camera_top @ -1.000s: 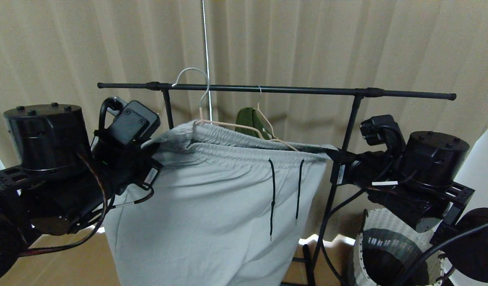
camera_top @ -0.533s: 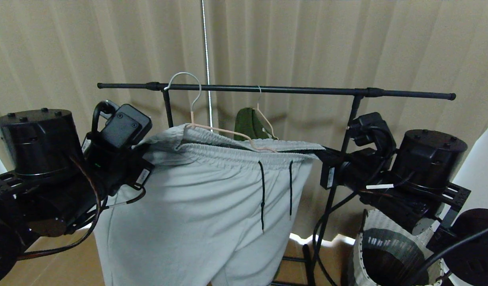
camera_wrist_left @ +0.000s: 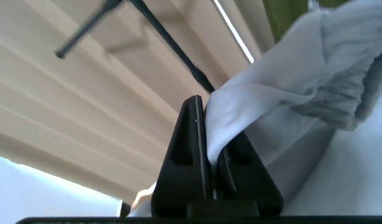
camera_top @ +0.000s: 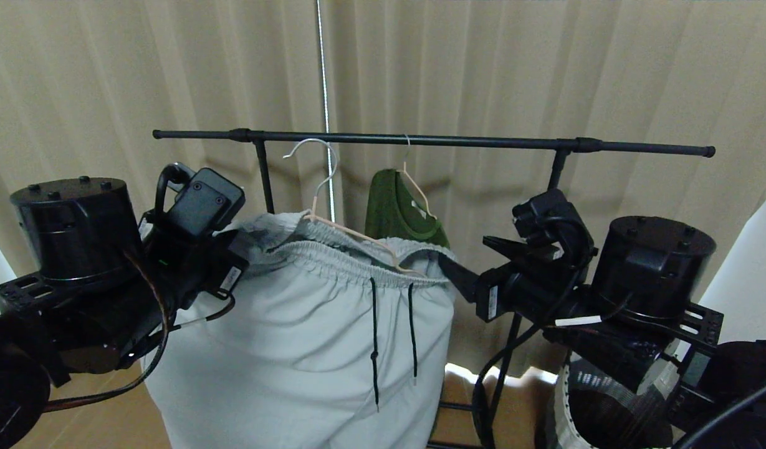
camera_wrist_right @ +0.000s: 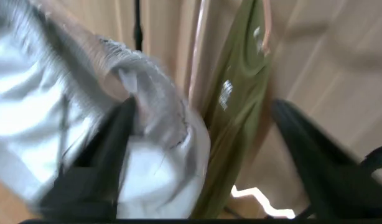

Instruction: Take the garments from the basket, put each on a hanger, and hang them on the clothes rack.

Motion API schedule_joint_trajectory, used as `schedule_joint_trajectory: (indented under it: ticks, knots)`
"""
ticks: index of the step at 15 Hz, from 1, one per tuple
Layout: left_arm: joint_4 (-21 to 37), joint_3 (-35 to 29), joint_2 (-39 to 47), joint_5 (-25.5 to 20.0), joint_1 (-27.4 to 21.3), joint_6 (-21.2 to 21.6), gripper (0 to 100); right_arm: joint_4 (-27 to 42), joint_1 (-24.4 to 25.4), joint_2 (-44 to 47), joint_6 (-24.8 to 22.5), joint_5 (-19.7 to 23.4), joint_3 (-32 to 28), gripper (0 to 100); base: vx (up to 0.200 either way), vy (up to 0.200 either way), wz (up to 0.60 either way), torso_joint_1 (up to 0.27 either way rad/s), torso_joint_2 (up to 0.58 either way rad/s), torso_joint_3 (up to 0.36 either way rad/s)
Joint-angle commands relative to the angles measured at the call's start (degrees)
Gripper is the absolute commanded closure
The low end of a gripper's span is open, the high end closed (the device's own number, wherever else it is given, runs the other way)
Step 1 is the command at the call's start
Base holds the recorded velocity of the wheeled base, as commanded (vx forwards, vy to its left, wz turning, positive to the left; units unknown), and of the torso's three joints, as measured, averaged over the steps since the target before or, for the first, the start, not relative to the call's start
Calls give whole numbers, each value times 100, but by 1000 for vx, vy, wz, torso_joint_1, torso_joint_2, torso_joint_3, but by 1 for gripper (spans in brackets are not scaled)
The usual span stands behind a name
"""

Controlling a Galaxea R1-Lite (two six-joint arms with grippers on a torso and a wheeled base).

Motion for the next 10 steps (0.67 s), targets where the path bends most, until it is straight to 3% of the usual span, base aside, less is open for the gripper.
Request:
schedule_joint_trajectory:
  ticks: [1, 3, 6, 10]
  knots:
    - [-93, 4, 61, -10, -13, -42, 100, -20, 135, 13, 2, 10, 148, 0, 0, 0, 0, 0, 0, 0]
    - [-400, -39, 132, 140, -215, -586, 100, -29, 240, 84, -112, 10, 209, 0, 0, 0, 0, 0, 0, 0]
    - [-453, 31, 88, 447, -250, -718, 100, -55, 240, 22, -200, 195, 200, 0, 0, 0, 0, 0, 0, 0]
    - [-532, -22, 105, 447, -320, -1026, 100, -653, 205, 75, -253, 511, 191, 0, 0, 0, 0, 0, 0, 0]
